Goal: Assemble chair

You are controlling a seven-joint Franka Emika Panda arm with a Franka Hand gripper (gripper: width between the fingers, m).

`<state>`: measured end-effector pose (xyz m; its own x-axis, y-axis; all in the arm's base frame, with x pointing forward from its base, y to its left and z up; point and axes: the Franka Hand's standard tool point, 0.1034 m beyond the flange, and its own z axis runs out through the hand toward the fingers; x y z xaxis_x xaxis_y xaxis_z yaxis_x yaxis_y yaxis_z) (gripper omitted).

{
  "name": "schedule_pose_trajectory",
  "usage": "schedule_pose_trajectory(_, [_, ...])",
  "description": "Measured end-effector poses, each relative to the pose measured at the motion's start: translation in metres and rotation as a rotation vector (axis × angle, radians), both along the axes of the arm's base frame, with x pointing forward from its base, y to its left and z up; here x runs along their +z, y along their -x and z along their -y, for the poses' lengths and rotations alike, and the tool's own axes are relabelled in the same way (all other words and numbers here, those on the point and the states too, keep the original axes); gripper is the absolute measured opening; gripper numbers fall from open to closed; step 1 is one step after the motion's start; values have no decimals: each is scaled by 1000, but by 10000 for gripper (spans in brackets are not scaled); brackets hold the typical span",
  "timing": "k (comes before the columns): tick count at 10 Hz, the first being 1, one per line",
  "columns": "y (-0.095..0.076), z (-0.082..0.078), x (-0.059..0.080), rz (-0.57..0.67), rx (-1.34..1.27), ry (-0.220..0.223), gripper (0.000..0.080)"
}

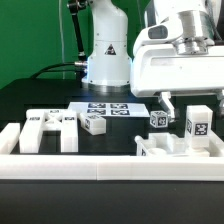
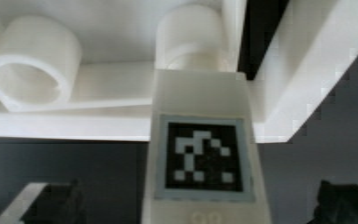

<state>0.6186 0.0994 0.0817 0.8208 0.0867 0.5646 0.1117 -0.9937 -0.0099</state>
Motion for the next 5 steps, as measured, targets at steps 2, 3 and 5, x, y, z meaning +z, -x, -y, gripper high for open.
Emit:
schedule_pose_trajectory(2, [-2, 0, 9, -4, 2, -4, 649])
schedule_pose_trajectory(3, [-4, 1, 16, -2, 1, -5, 649])
schedule_pose_trajectory(5, [-5, 1, 18, -27, 3, -10, 649])
